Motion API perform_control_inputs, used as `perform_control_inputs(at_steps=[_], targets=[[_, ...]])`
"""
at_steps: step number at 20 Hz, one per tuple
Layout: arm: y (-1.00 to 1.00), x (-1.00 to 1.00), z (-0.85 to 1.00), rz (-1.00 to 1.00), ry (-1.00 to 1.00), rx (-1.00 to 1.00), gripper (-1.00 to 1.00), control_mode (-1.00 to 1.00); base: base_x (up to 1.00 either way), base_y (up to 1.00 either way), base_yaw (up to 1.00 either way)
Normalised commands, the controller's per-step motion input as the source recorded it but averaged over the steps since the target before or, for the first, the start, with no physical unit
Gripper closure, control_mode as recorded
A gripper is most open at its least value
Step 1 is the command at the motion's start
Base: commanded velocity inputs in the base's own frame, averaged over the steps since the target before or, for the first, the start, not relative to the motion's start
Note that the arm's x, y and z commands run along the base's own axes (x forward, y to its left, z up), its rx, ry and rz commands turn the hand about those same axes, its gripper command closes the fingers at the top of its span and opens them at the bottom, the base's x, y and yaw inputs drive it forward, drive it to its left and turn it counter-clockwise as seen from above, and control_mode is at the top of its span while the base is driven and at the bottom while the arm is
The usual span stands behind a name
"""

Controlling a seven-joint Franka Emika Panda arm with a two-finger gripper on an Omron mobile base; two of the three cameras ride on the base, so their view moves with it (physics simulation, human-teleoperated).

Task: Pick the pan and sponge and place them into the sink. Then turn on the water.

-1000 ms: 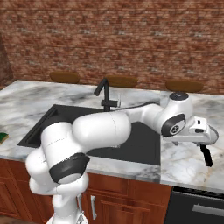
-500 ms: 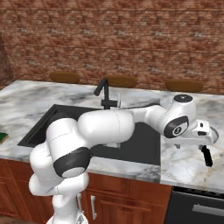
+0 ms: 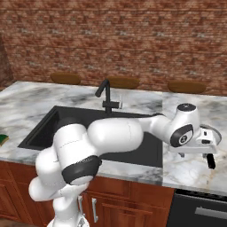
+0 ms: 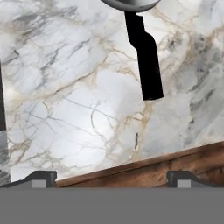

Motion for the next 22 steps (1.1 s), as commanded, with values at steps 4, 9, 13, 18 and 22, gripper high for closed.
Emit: perform_control_inputs(at_steps=[4, 9, 13, 18, 22], targets=[[-0.14, 0.0, -0.14, 0.0, 0.03, 0.0, -1.0, -1.0, 0.0, 0.0, 0.0], [-0.11, 0.01, -0.12, 0.0, 0.03, 0.0, -1.0, -1.0, 0.0, 0.0, 0.0], [-0.1, 0.07, -0.1, 0.0, 0.01, 0.0, -1.0, -1.0, 0.0, 0.0, 0.0], [-0.17, 0.06, -0.19, 0.0, 0.0, 0.0, -1.0, -1.0, 0.0, 0.0, 0.0], [-0.24, 0.06, -0.24, 0.0, 0.0, 0.0, -1.0, -1.0, 0.0, 0.0, 0.0]])
